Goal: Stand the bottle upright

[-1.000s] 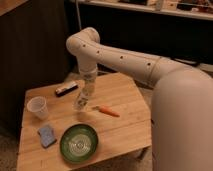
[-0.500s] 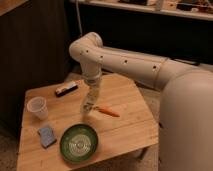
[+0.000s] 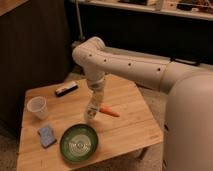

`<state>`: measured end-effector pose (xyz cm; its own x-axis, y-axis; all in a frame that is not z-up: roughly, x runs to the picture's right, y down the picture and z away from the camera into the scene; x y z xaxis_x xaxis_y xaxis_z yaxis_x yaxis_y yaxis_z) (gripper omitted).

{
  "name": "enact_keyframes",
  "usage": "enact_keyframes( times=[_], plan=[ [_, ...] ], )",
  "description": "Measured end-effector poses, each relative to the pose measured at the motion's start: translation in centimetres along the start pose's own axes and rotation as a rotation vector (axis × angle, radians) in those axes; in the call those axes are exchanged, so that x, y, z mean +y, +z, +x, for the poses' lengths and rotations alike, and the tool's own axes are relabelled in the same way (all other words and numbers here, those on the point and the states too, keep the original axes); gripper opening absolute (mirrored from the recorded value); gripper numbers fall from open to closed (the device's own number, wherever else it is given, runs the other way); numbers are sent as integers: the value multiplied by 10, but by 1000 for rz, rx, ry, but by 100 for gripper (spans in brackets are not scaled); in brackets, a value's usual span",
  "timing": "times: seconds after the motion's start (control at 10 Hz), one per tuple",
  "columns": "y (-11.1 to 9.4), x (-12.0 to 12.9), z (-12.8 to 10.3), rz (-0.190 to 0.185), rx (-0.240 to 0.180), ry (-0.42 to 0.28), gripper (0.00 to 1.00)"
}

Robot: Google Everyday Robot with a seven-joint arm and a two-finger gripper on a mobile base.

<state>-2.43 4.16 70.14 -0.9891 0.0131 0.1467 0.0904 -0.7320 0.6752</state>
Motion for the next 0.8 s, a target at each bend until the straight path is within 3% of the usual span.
enact_keyframes(
  times=[0.4,0.8],
  plan=[
    [-3,-6,-12,8,-59,3,10],
    [-3,-19,-35,7,-89,41,10]
  ],
)
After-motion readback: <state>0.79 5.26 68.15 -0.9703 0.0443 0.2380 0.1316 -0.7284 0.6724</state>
